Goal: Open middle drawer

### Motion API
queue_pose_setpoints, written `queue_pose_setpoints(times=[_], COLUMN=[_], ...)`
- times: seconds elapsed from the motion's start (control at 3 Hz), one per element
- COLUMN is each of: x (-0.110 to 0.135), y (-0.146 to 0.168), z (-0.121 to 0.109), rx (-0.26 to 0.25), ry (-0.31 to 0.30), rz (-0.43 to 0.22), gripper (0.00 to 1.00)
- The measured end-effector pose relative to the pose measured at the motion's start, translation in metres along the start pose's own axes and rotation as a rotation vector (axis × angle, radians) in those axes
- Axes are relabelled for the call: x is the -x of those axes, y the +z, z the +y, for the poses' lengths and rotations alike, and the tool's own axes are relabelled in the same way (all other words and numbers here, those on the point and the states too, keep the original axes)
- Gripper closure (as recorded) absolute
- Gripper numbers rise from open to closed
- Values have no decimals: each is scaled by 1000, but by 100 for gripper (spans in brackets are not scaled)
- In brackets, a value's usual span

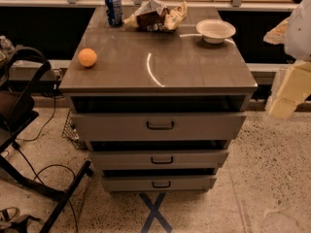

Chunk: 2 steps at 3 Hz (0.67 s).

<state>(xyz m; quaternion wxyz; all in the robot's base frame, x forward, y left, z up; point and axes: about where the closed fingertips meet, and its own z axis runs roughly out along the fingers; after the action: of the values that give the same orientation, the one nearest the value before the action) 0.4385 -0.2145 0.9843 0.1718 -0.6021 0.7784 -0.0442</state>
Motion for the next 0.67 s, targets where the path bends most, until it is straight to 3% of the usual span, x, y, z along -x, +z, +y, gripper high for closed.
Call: queue_pose_setpoints(times=[0.67], x=[1], y=[17], z=[9], rx=[-26], ry=[-2], rz=[8], gripper=[0])
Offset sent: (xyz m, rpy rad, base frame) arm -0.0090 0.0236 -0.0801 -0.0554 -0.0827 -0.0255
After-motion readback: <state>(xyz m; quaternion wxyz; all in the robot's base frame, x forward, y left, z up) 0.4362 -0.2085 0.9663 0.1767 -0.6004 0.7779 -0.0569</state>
